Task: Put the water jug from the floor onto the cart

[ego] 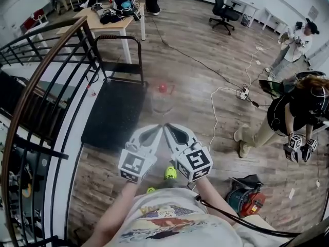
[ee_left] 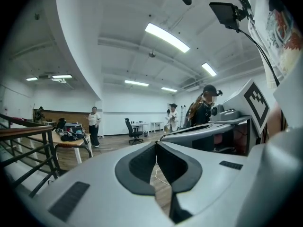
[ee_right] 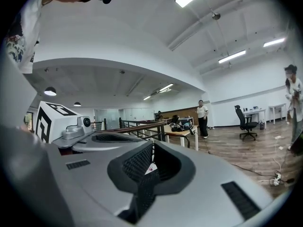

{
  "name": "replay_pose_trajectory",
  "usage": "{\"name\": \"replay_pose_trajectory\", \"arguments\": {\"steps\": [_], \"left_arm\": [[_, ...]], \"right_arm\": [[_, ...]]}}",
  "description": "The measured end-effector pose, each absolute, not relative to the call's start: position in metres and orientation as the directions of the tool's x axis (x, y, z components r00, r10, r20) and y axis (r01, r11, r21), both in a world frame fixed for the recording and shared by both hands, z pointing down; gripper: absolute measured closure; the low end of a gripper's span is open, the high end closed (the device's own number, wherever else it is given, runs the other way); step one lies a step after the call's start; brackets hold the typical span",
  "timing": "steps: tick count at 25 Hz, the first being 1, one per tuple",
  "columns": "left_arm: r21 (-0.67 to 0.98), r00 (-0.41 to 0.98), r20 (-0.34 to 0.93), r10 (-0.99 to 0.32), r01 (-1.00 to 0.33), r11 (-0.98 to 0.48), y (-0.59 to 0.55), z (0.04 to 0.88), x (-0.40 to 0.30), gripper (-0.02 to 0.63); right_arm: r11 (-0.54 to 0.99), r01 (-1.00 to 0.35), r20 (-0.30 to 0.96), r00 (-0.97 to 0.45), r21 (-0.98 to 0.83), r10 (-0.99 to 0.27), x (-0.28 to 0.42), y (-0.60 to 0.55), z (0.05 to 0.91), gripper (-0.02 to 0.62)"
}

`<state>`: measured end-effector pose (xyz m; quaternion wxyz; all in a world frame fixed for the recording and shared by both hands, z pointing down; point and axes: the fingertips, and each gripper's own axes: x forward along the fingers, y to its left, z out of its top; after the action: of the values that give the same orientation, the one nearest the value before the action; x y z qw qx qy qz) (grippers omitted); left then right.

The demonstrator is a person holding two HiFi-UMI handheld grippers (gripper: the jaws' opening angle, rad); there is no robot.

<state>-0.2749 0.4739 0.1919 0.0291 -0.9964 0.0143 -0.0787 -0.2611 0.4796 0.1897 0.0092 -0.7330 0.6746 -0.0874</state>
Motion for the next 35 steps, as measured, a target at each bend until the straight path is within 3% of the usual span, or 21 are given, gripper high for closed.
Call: {"name": "replay_pose_trajectory", "arguments": {"steps": [17, 28, 35], "left_arm": [[-0.072, 0.97, 0.214, -0.119, -0.106, -0.992, 0.426, 0.221, -0.143, 0.592], [-0.073, 0.965, 0.228, -0.127, -0.113, -0.991, 0.381, 0.283, -0.125, 0.592], [-0.05, 0.964, 0.244, -0.106, -0.096, -0.994, 0.372, 0.248, -0.101, 0.592]], "right_arm": [[0.005, -0.987, 0.156, -0.031, -0.162, -0.987, -0.13, 0.429, 0.225, 0.572], [0.017, -0.987, 0.15, -0.042, -0.163, -0.988, -0.111, 0.385, 0.285, 0.572], [-0.009, -0.984, 0.182, -0.024, -0.18, -0.983, -0.087, 0.376, 0.249, 0.572]]}}
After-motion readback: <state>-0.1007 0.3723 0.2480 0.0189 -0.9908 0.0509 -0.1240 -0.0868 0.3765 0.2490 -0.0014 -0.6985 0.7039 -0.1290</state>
